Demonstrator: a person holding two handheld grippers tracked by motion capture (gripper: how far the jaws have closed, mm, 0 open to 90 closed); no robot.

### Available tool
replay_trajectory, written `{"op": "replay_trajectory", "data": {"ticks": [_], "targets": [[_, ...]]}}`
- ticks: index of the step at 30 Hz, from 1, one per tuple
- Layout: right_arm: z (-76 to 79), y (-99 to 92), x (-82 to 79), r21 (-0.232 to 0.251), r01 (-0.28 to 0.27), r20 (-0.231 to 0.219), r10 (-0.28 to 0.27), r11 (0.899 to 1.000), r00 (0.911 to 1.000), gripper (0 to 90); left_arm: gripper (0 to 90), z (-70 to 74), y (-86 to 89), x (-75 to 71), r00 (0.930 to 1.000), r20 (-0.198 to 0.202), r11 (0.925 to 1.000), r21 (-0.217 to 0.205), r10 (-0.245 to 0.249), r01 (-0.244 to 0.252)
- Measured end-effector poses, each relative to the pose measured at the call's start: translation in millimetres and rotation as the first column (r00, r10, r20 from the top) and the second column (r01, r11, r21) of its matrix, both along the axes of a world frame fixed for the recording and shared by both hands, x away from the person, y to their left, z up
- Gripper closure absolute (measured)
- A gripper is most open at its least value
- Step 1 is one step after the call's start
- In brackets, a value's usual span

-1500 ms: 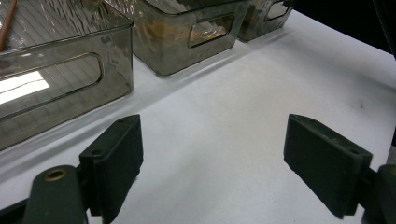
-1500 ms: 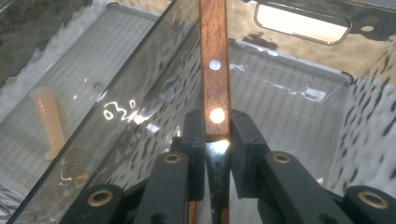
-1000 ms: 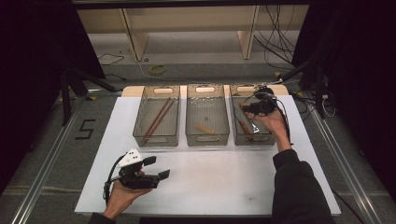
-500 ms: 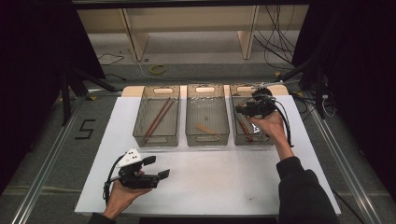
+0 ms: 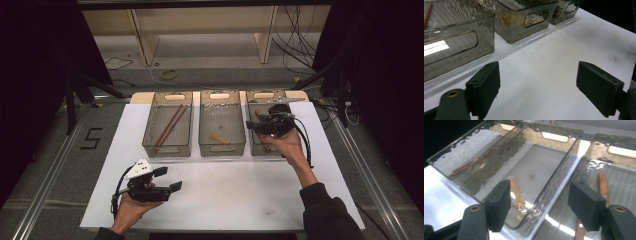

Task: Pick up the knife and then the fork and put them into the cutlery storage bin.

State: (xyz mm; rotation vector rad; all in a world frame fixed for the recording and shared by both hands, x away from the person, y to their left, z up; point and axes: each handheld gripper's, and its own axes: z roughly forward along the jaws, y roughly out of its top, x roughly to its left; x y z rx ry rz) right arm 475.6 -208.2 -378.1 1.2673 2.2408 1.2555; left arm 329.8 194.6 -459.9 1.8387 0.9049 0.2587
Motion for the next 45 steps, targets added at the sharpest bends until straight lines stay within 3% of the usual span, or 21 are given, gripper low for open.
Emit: {"op": "replay_trajectory", "data": {"ticks": [13,24,45], "targets": [[-5.3,4.5,-32.8,0.068,-0.039,0.043,0.036,0.997,0.9984,31.7,18.5,-0.4,-1.6,1.0,1.0000,-0.002,1.0000,-0.004,-0.003,0.003],[-19.0,5.0,-60.4,0.106,-0.082,0.067,0.075,0.991,0.9949,31.0,18.4,-1.2,-1.4,0.2,1.0000,-0.005,1.0000,-0.001,-0.004,0.004],[-34.4,2.5,-105.2,0.147,-0.171,0.100,0.157,0.974,0.9825,27.2,17.9,-1.1,-2.7,-1.8,0.9996,-0.007,0.9996,-0.013,-0.026,0.026]]}}
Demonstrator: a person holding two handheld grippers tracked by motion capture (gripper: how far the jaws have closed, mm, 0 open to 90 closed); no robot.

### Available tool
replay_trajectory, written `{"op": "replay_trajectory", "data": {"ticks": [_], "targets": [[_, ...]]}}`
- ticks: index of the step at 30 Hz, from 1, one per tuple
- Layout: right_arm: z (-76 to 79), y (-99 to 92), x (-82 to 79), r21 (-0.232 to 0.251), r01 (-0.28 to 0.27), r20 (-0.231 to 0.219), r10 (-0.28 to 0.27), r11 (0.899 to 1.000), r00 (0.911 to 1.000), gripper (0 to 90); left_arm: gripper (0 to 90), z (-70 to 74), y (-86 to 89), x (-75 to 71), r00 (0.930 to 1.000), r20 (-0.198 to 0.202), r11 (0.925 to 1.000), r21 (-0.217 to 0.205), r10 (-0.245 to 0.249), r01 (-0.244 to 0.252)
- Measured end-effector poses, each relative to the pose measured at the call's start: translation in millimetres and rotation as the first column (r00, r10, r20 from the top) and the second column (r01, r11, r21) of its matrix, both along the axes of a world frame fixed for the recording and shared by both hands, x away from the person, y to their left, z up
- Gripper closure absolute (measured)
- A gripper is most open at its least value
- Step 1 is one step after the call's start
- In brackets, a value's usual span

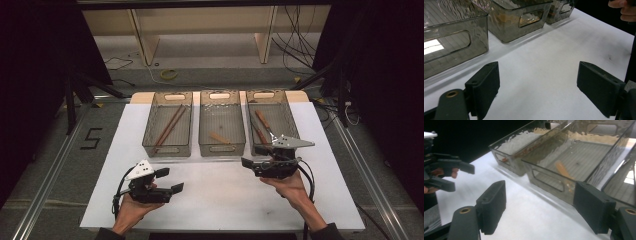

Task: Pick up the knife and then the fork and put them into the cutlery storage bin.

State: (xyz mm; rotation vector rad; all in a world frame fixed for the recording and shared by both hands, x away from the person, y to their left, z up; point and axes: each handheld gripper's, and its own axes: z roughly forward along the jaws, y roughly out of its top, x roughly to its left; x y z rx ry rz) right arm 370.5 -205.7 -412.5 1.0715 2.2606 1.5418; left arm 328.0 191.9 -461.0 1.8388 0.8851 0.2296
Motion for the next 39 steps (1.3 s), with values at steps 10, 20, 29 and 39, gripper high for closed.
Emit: {"op": "replay_trajectory", "data": {"ticks": [10,20,29,39], "targets": [[-8.5,-1.1,-16.3,0.000,-0.028,0.031,0.028,1.000,0.9991,26.5,17.9,0.0,0.0,-0.4,1.0000,0.001,1.0000,-0.004,-0.003,0.003],[-19.7,-9.3,-31.8,-0.005,-0.027,0.031,0.027,1.000,0.9992,26.1,17.8,0.2,-0.9,-1.0,0.9999,0.003,0.9999,-0.008,-0.011,0.011],[-29.3,-18.8,-43.2,-0.004,-0.012,0.033,0.012,1.000,0.9994,24.5,17.8,0.2,-1.1,-1.4,0.9998,0.005,0.9998,-0.005,-0.019,0.019],[-37.5,-27.5,-50.9,0.000,0.016,0.008,-0.016,1.000,0.9998,22.3,17.6,-0.8,-0.6,-2.6,0.9998,0.001,0.9997,-0.011,-0.020,0.020]]}}
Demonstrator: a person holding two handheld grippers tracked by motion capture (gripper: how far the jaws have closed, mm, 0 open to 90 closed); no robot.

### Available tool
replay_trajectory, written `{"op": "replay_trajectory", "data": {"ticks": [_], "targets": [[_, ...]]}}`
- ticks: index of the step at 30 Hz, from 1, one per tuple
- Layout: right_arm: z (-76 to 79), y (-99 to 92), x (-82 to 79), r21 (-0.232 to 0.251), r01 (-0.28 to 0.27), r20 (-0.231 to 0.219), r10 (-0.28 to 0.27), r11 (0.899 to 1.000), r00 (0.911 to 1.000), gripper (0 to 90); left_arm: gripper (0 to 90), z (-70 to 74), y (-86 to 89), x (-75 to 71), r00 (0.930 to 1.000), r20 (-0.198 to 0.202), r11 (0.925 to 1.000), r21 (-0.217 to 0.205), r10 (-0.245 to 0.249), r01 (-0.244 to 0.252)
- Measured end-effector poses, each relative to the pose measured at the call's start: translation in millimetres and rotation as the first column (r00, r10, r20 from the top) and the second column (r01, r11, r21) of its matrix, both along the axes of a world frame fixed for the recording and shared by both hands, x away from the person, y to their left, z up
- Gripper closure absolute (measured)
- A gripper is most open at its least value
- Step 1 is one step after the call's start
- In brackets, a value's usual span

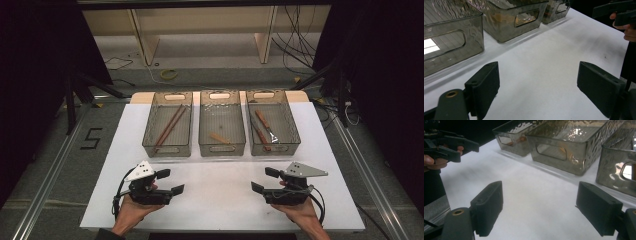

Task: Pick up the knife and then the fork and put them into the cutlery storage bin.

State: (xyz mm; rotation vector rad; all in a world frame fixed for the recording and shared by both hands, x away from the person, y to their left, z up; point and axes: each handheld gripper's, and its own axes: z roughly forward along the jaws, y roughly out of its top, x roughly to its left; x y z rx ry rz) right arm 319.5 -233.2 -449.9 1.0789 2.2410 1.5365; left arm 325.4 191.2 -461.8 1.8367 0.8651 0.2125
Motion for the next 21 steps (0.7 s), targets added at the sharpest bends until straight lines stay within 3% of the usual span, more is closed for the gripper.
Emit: {"op": "replay_trajectory", "data": {"ticks": [21], "targets": [[-0.9,-3.3,-0.9,0.008,0.008,-0.002,-0.008,1.000,1.0000,22.3,17.5,-0.5,-1.0,0.5,1.0000,0.000,1.0000,0.004,-0.002,0.002]]}}
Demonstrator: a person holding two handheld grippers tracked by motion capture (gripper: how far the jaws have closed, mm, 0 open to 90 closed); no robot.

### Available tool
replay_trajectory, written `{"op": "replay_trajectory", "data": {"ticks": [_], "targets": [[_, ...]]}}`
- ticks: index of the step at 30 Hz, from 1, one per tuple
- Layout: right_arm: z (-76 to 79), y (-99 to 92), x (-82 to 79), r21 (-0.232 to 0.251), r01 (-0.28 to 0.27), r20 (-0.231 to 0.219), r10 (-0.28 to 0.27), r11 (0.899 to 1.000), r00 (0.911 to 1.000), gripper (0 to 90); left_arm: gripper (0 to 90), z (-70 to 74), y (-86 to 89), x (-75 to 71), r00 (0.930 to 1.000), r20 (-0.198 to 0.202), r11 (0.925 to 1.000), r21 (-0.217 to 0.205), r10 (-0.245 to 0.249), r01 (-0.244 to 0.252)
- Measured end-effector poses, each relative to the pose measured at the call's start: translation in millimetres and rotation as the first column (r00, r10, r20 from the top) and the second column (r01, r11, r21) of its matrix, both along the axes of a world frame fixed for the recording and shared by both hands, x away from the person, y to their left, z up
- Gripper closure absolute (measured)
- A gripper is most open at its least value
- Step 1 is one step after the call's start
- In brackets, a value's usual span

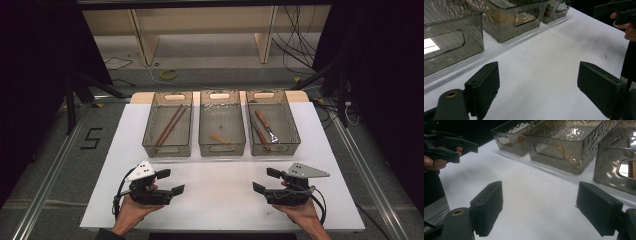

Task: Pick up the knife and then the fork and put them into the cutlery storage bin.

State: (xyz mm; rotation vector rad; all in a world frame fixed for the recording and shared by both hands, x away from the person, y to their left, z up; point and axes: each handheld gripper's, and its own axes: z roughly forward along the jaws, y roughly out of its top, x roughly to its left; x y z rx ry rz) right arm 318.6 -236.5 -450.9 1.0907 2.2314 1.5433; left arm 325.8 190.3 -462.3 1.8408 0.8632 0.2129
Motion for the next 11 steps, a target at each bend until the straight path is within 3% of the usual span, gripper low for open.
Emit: {"op": "replay_trajectory", "data": {"ticks": [11], "targets": [[0.4,-0.2,-0.1,0.004,0.000,0.002,0.000,1.000,1.0000,22.4,17.4,0.0,0.0,0.3,1.0000,0.000,1.0000,0.000,0.001,-0.001]]}}
